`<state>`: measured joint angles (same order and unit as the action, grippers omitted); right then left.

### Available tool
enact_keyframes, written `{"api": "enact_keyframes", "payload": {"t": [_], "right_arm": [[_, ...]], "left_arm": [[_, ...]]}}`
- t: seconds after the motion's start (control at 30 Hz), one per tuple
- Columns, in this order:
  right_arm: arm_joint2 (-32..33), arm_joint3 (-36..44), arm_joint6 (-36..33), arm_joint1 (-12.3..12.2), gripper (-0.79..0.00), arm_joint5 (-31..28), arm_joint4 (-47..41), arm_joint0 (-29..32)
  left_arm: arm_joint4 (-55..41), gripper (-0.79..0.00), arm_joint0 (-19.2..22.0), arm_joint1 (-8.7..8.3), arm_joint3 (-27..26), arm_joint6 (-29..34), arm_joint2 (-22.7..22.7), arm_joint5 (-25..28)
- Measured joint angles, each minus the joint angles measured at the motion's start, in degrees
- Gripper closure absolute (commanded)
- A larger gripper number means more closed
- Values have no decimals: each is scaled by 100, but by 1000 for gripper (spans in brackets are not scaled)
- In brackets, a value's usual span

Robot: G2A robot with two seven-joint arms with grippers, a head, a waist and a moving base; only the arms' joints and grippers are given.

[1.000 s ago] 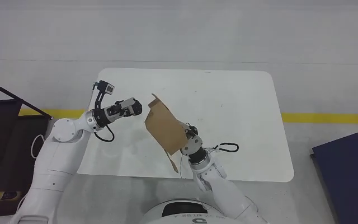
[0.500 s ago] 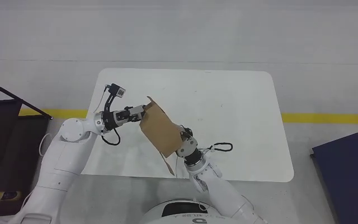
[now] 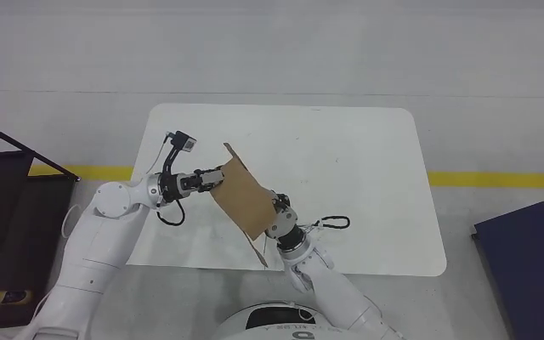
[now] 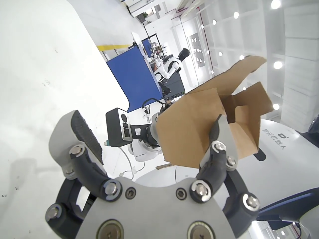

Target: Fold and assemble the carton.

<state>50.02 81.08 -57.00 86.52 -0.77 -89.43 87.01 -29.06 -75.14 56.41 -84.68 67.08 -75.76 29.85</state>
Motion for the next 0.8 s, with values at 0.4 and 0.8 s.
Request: {"api": "enact_keyframes", "payload": {"t": [0.4, 0.8], "right_arm": [[-95, -82, 121, 26, 0, 171, 177, 37], [-24, -89, -29, 42, 0, 230, 92, 66]], "left_arm": [[627, -785, -26, -75, -289, 62, -122, -374], [373, -785, -239, -138, -468, -187, -522, -438]]}}
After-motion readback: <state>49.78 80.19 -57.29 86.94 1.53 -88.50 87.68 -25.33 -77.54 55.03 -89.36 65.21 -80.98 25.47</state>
